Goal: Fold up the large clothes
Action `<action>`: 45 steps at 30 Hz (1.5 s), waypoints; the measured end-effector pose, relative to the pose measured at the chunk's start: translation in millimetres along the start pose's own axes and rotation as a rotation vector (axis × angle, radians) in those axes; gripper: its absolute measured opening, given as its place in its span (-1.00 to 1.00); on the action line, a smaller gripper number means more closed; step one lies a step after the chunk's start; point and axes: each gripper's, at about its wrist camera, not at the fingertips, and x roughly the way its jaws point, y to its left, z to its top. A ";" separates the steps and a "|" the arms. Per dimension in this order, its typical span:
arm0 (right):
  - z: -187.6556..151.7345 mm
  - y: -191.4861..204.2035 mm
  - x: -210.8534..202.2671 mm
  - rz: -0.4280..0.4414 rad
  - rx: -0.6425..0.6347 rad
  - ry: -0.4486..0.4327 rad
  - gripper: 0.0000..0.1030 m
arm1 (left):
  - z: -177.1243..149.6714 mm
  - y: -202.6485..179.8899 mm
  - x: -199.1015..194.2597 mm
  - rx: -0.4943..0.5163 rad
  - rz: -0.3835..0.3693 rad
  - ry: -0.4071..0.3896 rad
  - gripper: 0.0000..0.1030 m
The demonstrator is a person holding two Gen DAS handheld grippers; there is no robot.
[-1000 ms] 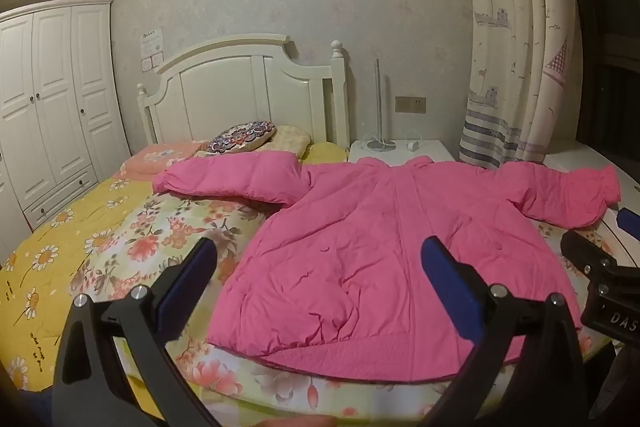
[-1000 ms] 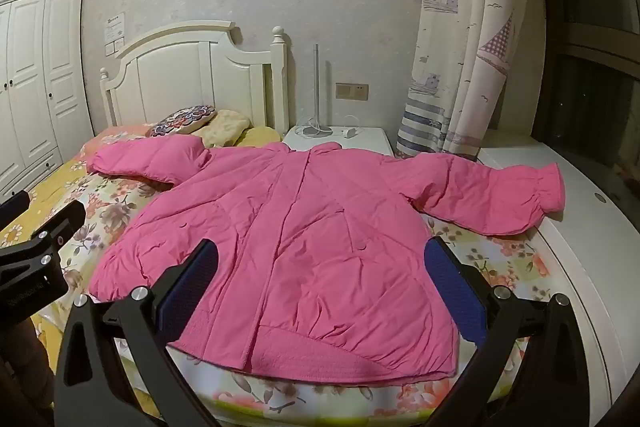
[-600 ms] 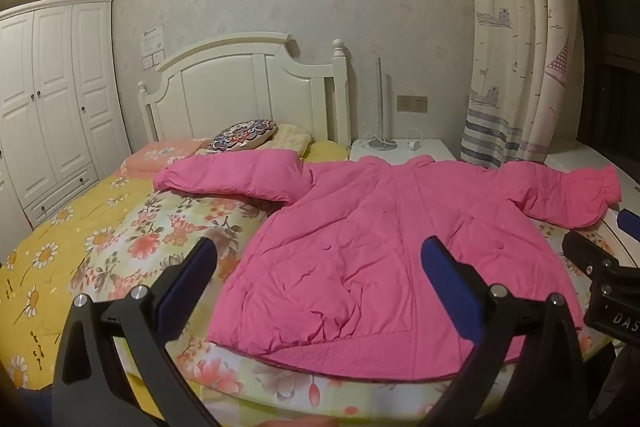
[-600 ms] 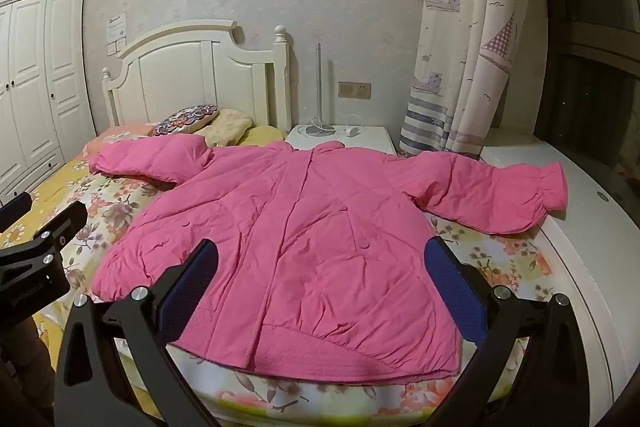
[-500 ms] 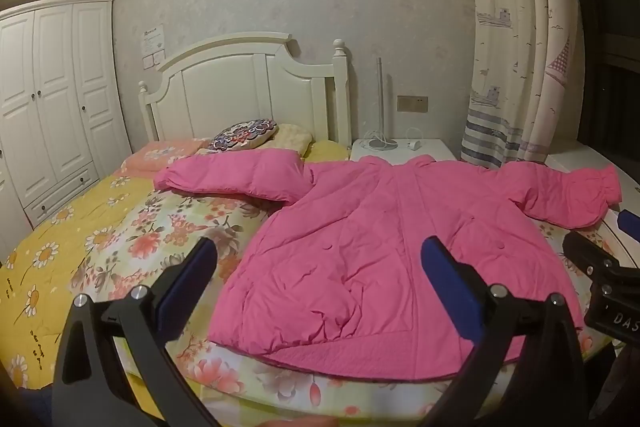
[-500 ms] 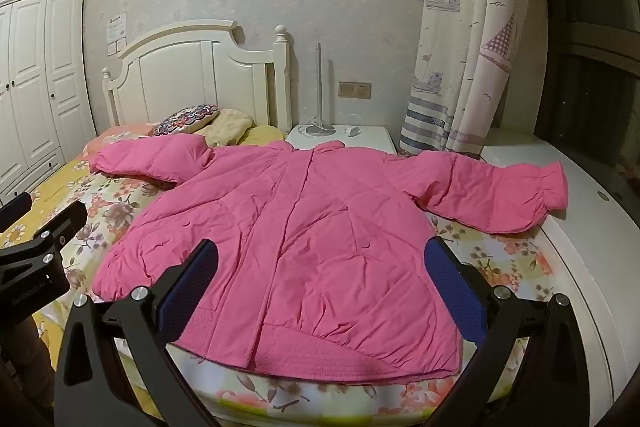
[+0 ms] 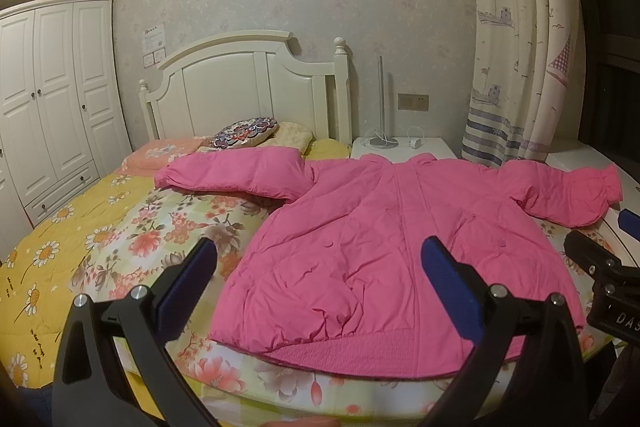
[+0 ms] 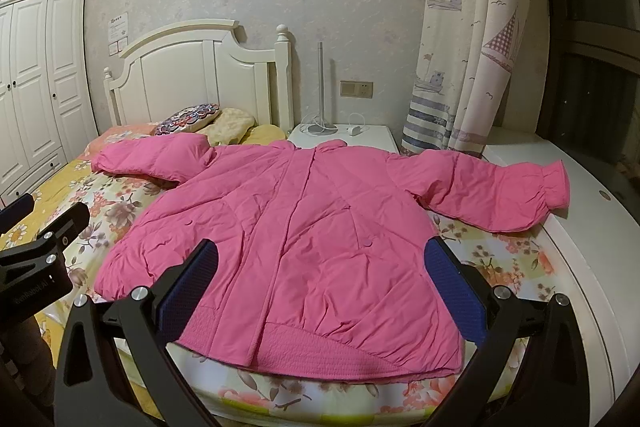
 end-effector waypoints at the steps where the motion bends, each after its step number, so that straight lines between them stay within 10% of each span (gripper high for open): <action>1: 0.0 -0.1 0.2 0.000 0.000 0.001 0.91 | 0.0 0.0 0.1 0.000 0.001 0.000 0.96; 45: -8.3 0.3 11.4 0.025 0.037 0.020 0.91 | -8.1 0.4 11.7 -0.002 0.001 0.037 0.96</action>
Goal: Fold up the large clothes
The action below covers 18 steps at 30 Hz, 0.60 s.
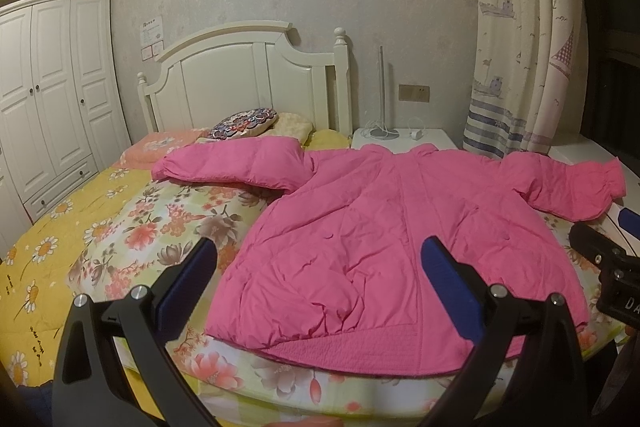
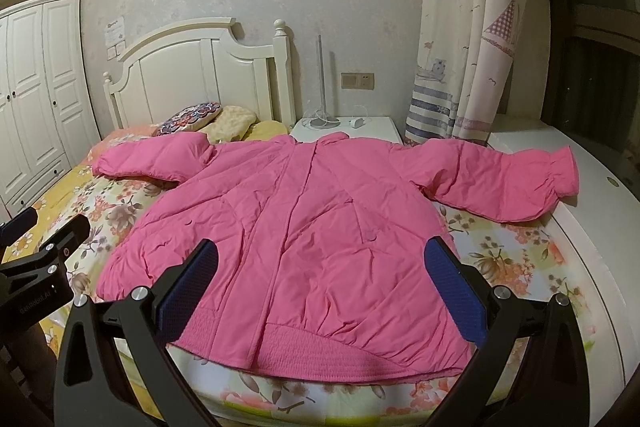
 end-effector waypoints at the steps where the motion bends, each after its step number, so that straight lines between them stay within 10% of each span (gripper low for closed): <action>1: -0.3 -1.2 2.0 0.001 -0.001 0.002 0.91 | -0.1 -0.1 1.1 0.001 0.001 0.003 0.96; 18: -14.2 -13.0 59.3 0.025 0.030 0.097 0.91 | -14.1 -13.1 58.8 0.036 0.017 0.114 0.96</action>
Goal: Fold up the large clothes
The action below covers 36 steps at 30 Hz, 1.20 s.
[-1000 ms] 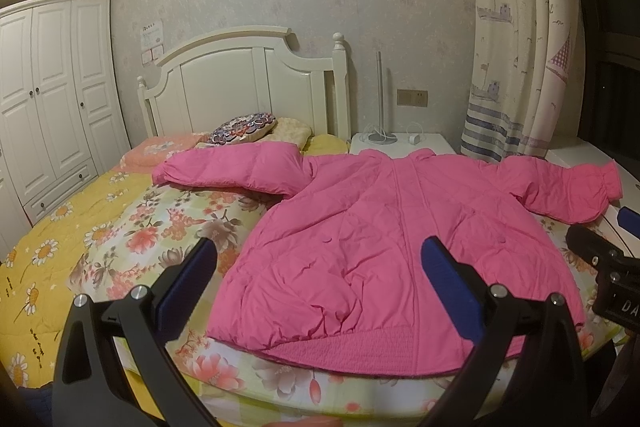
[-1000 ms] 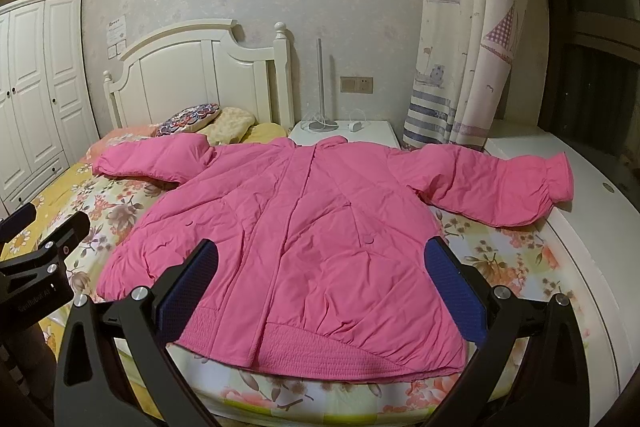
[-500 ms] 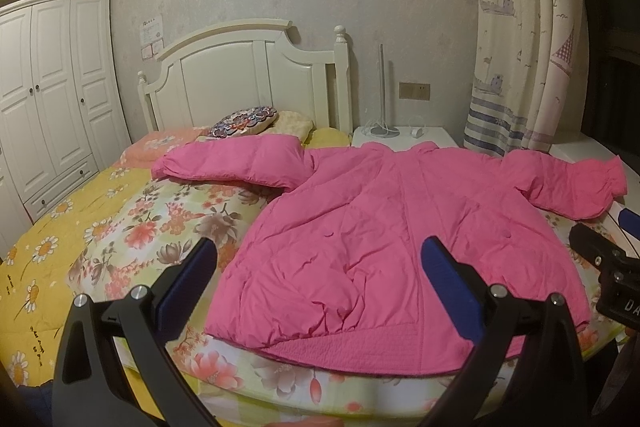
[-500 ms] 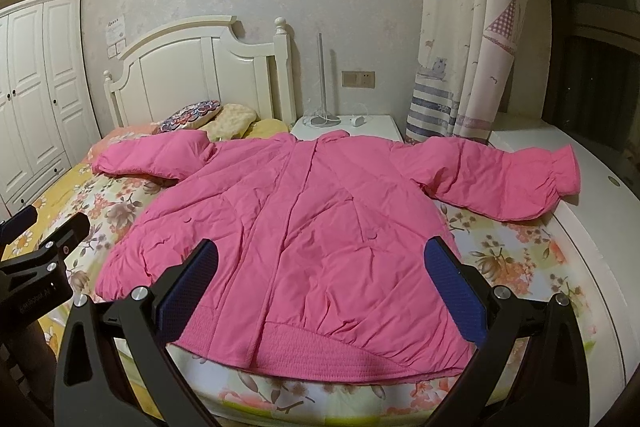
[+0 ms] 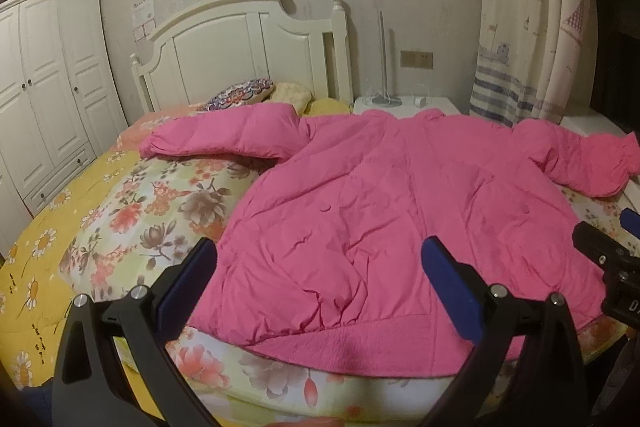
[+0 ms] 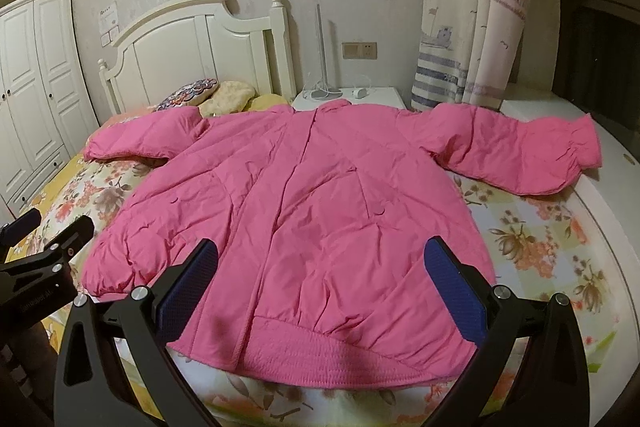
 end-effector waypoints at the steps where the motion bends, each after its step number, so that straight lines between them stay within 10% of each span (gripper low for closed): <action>1: -0.4 -1.6 5.2 0.000 -0.001 0.003 0.91 | -0.2 -2.0 5.4 0.005 0.005 0.005 0.96; 7: 5.1 -40.3 43.8 -0.031 0.076 0.050 0.91 | 9.2 -17.9 60.2 0.058 0.016 0.069 0.96; 19: 21.9 -268.5 118.8 -0.265 0.649 0.076 0.91 | 35.7 -1.1 230.9 0.075 0.029 0.314 0.96; 31: 46.4 -366.0 190.1 -0.568 0.725 0.087 0.90 | 6.4 18.4 258.1 -0.024 -0.083 0.358 0.96; 36: 42.2 -388.1 206.0 -0.499 0.756 0.068 0.22 | 2.9 10.7 254.9 -0.001 -0.039 0.333 0.96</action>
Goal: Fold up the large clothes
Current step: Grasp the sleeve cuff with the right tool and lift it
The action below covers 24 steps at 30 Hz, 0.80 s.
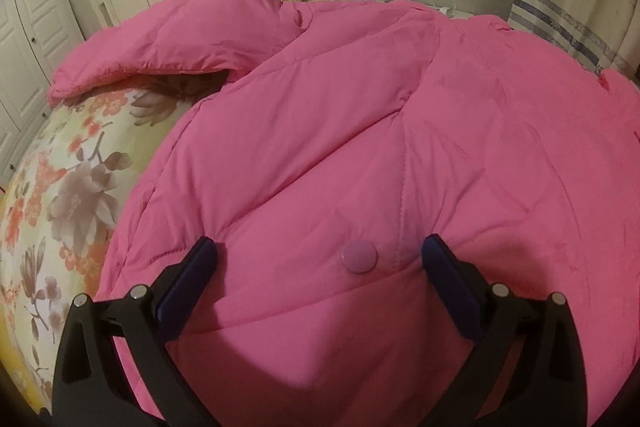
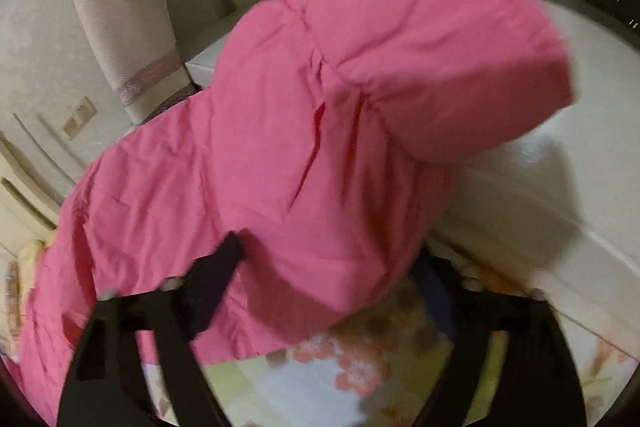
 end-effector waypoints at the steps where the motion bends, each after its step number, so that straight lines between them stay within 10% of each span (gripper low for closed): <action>1: -0.7 -1.1 0.5 0.035 0.007 -0.003 0.15 | -0.7 0.0 -0.4 0.001 0.002 -0.004 0.96; 8: -1.0 25.0 -48.6 0.147 -0.109 -0.219 -0.58 | -1.2 1.6 -1.4 -0.007 -0.004 -0.007 0.96; 17: -70.4 170.1 -164.3 0.252 -0.621 -0.541 -0.59 | -0.6 2.2 -0.8 -0.011 -0.009 -0.005 0.96; 24: -203.8 265.4 -165.0 0.233 -1.057 -0.563 -0.58 | 0.0 2.6 1.1 -0.013 -0.013 0.006 0.96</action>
